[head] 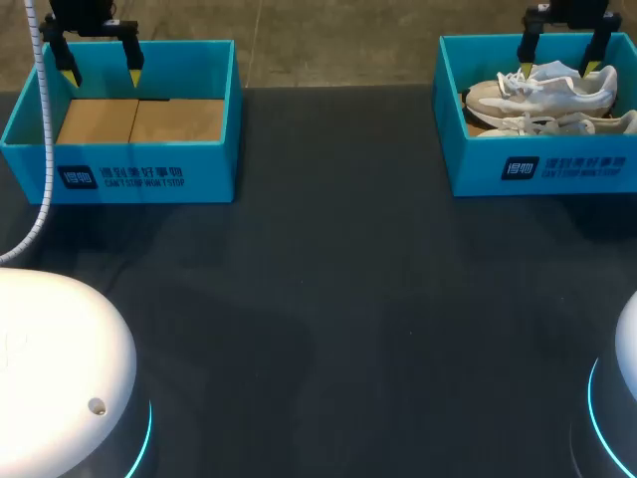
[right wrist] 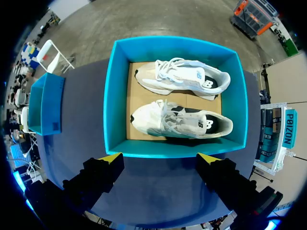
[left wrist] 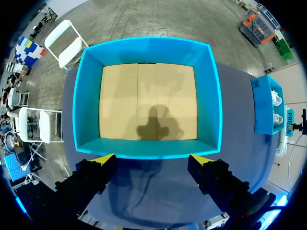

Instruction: Take the shoe out of the shoebox, open the shoe tongue, remove and reinsert the insole, then place the shoe into the shoebox

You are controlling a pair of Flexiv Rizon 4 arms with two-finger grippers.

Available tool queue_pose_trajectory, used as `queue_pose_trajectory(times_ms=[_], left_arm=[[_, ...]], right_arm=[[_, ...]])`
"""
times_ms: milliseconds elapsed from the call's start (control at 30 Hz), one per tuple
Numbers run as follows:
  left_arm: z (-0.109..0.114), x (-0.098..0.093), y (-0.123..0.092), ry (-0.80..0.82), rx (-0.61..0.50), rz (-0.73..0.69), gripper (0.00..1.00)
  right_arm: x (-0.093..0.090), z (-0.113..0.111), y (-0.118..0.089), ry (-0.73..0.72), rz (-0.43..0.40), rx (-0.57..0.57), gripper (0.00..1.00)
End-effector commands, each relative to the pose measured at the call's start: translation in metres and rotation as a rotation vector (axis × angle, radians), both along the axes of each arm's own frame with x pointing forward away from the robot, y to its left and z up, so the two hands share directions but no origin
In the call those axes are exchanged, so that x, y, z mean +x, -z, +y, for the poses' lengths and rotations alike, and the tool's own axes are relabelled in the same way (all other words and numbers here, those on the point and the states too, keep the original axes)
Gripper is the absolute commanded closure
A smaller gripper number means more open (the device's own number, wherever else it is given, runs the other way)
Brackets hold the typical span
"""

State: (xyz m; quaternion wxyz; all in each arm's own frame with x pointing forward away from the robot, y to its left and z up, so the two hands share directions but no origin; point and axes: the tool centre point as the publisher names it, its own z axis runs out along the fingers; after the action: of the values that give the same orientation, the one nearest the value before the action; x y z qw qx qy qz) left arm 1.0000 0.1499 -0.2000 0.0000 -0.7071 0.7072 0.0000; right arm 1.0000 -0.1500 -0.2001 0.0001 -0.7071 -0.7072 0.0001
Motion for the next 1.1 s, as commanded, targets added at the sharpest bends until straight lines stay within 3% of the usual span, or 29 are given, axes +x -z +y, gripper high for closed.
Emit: queue_pose_trajectory(times_ms=[33,667,867,1100], left_arm=[[0.000,0.000,0.000,0.000,0.000,0.000,0.00],[0.000,0.000,0.000,0.000,0.000,0.000,0.00],[0.000,0.000,0.000,0.000,0.000,0.000,0.00],[0.000,0.000,0.000,0.000,0.000,0.000,0.00]], right_arm=[[0.000,0.000,0.000,0.000,0.000,0.000,0.00],[0.000,-0.002,0.001,-0.004,-0.018,-0.020,0.00],[0.003,-0.023,0.005,-0.040,-0.036,-0.039,0.00],[0.012,-0.062,0.018,-0.038,-0.037,-0.065,0.00]])
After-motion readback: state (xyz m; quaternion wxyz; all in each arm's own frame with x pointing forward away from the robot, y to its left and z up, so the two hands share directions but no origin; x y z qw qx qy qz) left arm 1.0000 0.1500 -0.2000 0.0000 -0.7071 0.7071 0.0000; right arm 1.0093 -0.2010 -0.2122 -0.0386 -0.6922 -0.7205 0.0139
